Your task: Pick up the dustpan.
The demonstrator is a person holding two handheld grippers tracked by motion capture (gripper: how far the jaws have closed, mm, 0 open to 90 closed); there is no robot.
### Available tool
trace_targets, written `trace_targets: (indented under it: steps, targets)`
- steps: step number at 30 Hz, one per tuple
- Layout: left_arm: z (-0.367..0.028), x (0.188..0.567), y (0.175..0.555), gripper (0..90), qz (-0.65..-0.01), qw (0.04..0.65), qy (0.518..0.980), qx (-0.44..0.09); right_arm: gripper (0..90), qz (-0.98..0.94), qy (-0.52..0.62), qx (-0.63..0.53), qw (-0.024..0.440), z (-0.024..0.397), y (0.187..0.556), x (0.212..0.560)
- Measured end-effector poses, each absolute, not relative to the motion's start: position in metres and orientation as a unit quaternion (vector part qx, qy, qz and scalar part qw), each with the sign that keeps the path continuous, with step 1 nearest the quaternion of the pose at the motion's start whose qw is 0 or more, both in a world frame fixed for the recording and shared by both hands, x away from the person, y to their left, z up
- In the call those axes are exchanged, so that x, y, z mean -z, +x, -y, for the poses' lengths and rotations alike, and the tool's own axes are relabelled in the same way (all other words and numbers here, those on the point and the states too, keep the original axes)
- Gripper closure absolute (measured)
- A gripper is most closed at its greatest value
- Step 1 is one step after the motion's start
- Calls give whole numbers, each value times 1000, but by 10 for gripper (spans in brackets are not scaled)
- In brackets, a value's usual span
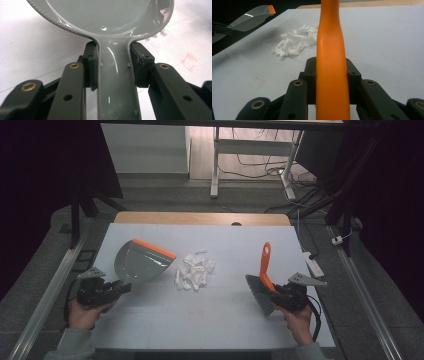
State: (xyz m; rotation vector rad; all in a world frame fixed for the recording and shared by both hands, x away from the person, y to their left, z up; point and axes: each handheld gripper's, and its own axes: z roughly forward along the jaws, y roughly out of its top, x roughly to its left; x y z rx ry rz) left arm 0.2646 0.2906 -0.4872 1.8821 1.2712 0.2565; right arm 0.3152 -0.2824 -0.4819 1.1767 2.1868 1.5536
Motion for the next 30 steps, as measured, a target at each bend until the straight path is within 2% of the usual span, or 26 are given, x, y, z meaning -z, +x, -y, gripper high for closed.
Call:
trace_targets:
  steps: [16, 30]
  targets:
    - [-290, 484, 244, 619, -442, 416, 790, -83, 700, -744, 398, -527, 106, 281, 315, 482]
    - [-275, 493, 231, 619, -381, 387, 838, -52, 699, -744, 398, -526, 108, 281, 315, 482]
